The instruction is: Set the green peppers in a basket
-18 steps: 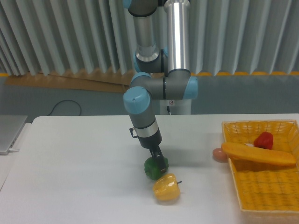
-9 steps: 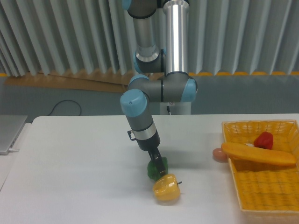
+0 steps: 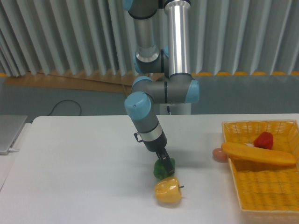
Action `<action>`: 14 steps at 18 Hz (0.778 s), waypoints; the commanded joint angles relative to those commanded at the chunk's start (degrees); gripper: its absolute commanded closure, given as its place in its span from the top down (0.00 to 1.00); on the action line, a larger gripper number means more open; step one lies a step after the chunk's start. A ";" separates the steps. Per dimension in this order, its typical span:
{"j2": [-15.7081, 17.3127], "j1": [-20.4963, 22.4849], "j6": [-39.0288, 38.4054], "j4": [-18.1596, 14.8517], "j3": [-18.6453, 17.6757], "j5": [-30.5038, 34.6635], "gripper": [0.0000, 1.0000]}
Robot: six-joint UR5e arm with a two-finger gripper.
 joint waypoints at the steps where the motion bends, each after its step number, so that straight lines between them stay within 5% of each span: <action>1: -0.26 0.00 -0.26 0.00 0.35 0.09 1.00; 7: 0.17 2.28 -0.61 -0.35 0.36 -1.14 1.00; 10: 2.80 6.14 -10.78 -0.53 -1.93 -9.20 1.00; 14: 5.88 6.85 -20.19 -0.61 -4.66 -10.55 1.00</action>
